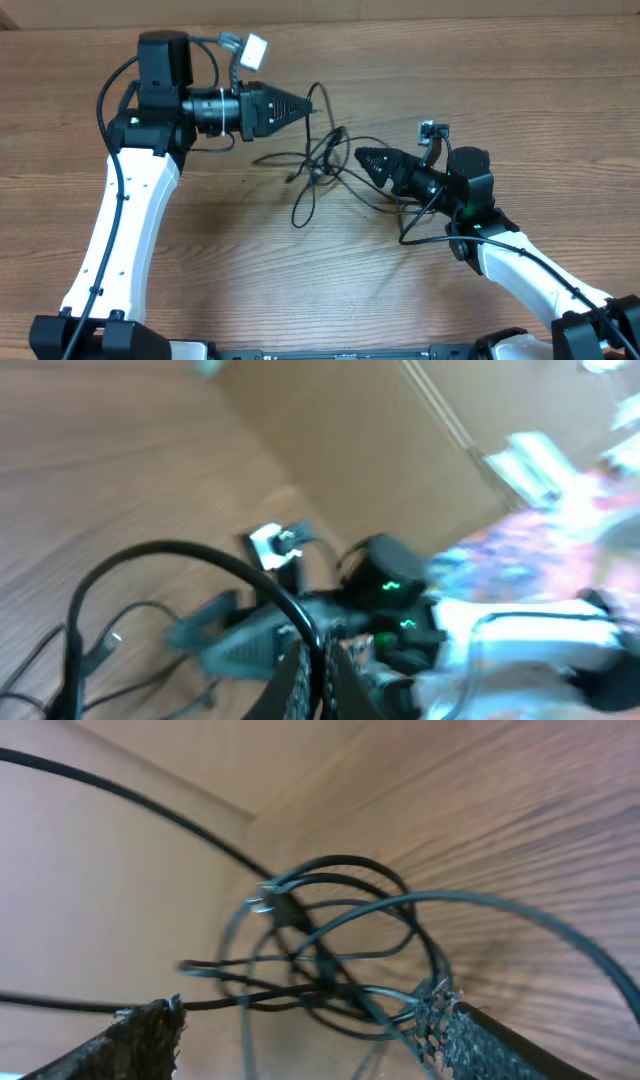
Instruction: Untangle cables
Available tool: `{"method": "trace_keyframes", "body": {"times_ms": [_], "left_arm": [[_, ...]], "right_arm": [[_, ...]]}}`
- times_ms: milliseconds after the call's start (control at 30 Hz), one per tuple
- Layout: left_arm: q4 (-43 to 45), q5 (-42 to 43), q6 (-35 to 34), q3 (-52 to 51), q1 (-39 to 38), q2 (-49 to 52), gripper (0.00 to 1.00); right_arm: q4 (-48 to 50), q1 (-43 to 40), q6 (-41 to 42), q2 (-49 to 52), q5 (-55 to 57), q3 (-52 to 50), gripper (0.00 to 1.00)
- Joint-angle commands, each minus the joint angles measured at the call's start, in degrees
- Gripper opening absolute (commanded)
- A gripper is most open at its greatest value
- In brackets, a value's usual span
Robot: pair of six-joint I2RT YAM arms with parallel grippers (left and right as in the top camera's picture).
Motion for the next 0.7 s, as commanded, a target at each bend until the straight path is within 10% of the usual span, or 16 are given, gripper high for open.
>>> {"method": "trace_keyframes", "body": {"times_ms": [0,533,667], "left_arm": [[3.74,10.49,-12.09,1.18,-0.17,-0.96,0.04],[6.05,9.88,-16.87,1.18,-4.70,-0.96,0.04],[6.73,9.90,-17.51,1.16,-4.79,-0.96,0.05]], "right_arm": [[0.20,0.22,-3.28,0.35,3.34,0.61,0.84],[0.31,2.84,-3.23,0.35,2.34,0.61,0.82],[0.24,2.95,-3.23,0.35,1.14,0.61,0.69]]}}
